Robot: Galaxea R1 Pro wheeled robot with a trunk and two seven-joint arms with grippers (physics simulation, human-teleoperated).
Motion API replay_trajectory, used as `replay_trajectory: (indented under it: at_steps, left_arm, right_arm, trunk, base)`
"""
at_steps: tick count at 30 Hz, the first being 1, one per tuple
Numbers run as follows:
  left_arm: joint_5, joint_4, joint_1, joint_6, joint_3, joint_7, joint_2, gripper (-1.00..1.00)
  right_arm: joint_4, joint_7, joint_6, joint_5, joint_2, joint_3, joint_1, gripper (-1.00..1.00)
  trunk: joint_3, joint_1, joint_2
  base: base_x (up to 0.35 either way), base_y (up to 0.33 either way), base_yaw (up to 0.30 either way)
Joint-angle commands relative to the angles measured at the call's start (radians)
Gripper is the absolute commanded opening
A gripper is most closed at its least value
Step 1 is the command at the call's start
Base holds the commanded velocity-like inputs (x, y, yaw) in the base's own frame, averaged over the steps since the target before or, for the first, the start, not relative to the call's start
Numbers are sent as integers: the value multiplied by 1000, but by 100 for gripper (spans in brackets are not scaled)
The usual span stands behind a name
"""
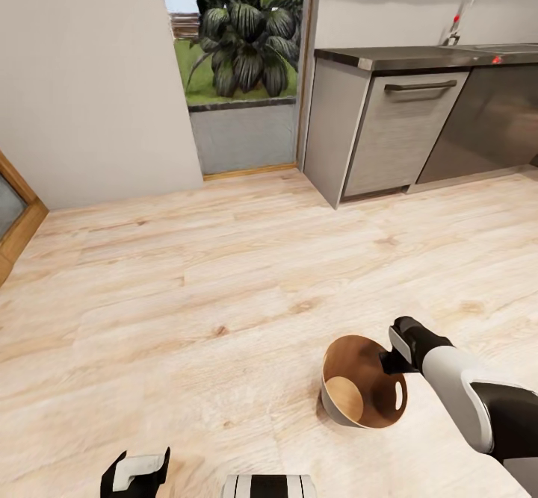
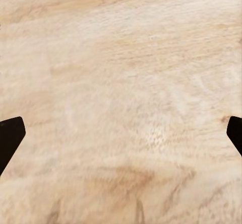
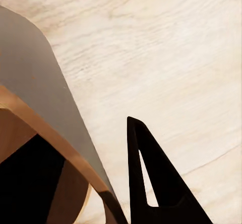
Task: Put the three can of soda from the living room inside the tash can in the kitchen.
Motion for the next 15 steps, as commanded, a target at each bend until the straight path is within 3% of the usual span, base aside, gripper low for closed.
replay_trajectory:
  at_steps: [1,15]
  left_arm:
    - [0,0,0,0,0,0,0,100]
    - [0,5,0,1,-1,1,-1,100]
  right_arm:
    - [0,3,-4,-47,0,-25,1,-100]
    - [0,5,-4,-51,0,-25,22,-100]
  trunk:
    - [0,0,0]
    - [4,0,0]
  base:
    - [0,0,0]
    - [0,0,0]
